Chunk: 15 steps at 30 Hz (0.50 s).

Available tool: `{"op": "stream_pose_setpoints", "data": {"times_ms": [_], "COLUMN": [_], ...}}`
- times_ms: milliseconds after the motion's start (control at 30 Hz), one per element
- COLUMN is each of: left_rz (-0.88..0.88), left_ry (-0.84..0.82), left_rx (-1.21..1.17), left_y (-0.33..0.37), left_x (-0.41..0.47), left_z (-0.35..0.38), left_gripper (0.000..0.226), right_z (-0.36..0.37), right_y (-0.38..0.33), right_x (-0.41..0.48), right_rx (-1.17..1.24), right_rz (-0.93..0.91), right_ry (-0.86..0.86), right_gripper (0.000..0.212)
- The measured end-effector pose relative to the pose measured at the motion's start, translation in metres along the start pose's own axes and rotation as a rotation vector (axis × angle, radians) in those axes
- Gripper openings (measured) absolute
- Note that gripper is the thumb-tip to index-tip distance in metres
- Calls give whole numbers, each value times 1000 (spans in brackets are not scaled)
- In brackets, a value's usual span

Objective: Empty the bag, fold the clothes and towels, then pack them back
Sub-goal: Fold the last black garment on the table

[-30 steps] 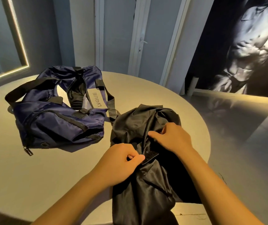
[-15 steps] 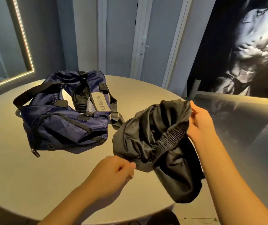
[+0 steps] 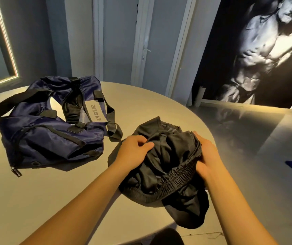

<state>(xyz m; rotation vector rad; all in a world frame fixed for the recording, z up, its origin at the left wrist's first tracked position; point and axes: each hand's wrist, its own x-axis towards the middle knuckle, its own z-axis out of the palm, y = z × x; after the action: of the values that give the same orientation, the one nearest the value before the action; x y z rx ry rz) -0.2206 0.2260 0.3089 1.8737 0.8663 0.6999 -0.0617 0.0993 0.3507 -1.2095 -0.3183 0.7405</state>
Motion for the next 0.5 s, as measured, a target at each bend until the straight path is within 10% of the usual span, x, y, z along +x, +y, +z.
{"op": "stream_pose_setpoints", "data": {"times_ms": [233, 500], "left_rz": [-175, -137], "left_ry": [343, 392], "left_rx": [-1176, -1178], "left_y": [1, -27], "left_x": [17, 19], "left_z": [-73, -76], "left_gripper": [23, 17], "right_z": [11, 46], "right_y": [-13, 27], "right_x": [34, 33], "right_rx": [-156, -819], "right_rz": [-106, -722], "right_ry": [64, 214], "right_gripper": [15, 2]}}
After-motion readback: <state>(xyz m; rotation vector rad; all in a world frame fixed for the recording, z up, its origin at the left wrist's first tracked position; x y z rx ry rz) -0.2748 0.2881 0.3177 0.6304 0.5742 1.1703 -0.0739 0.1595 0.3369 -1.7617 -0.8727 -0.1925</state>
